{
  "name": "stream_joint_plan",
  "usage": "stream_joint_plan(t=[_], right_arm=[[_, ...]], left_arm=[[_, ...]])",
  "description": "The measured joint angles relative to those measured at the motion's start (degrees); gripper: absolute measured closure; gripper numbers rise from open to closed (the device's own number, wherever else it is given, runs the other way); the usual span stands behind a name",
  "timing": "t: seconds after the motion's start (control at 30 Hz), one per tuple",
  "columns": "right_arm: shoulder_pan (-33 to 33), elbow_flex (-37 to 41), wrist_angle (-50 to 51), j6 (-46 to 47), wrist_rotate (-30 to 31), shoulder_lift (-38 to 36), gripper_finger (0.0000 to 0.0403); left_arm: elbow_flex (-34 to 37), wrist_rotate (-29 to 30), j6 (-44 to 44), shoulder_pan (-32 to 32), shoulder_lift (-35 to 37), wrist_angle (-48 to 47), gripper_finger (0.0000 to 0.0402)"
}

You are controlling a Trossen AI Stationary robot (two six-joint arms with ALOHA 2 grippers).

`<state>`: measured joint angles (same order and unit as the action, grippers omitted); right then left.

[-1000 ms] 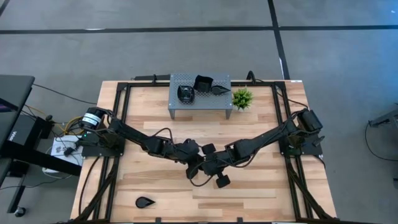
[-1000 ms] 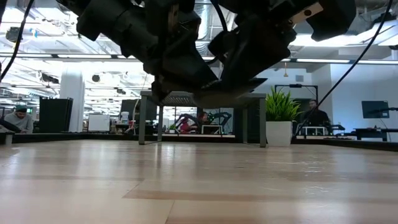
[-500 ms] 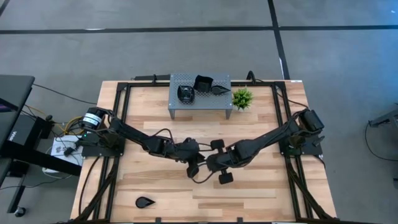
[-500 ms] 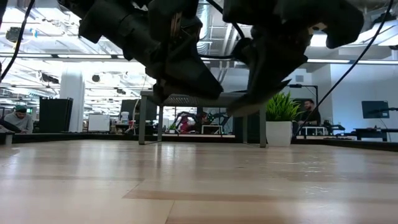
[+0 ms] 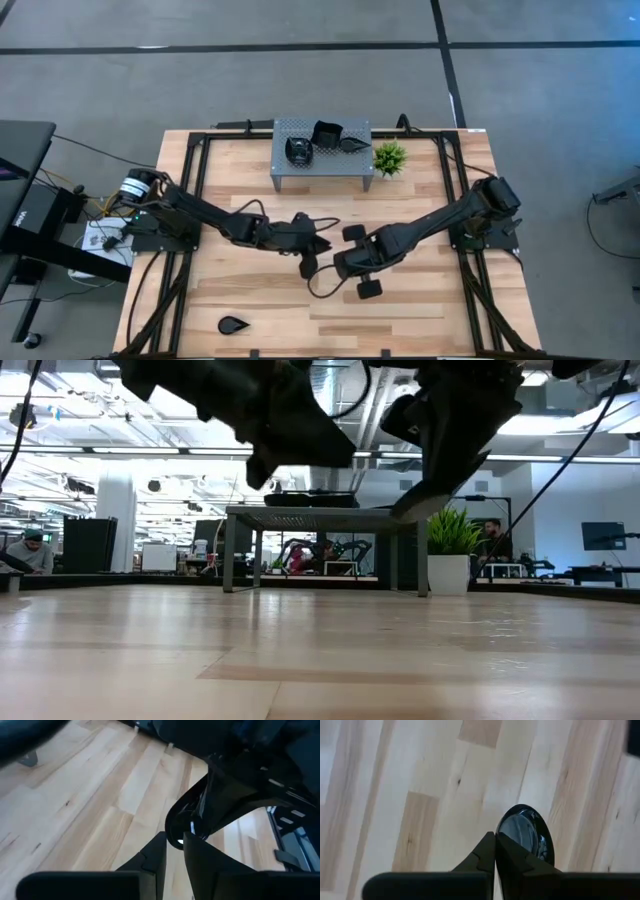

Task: Pick & Place Mini shaped plates
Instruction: Stack the black drop-shaped plate on top of the stacked black drop-shaped plates on the shelf

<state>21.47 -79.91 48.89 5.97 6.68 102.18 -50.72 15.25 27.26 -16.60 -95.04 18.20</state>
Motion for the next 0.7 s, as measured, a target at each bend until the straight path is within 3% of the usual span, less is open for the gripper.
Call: stream_joint_plan(t=[0.33,0.6,0.7], right_arm=[[2.86,-2.83,-2.13,-0.34,2.16,-0.05,0.0398],[5.08,-12.69,20.82,1.2,19.08,-1.12,0.0398],[3.72,-12.68,24.09,1.02,25.63,-4.58,0.0398]], left_arm=[[2.29,3.2,-1.84,0.83,2.04,-0.62,0.0335],[3.87,2.95,-1.57,0.27,4.68,-0.4,0.0335],[3.87,2.94,-2.87,-1.03,6.39,-0.6,0.0335]])
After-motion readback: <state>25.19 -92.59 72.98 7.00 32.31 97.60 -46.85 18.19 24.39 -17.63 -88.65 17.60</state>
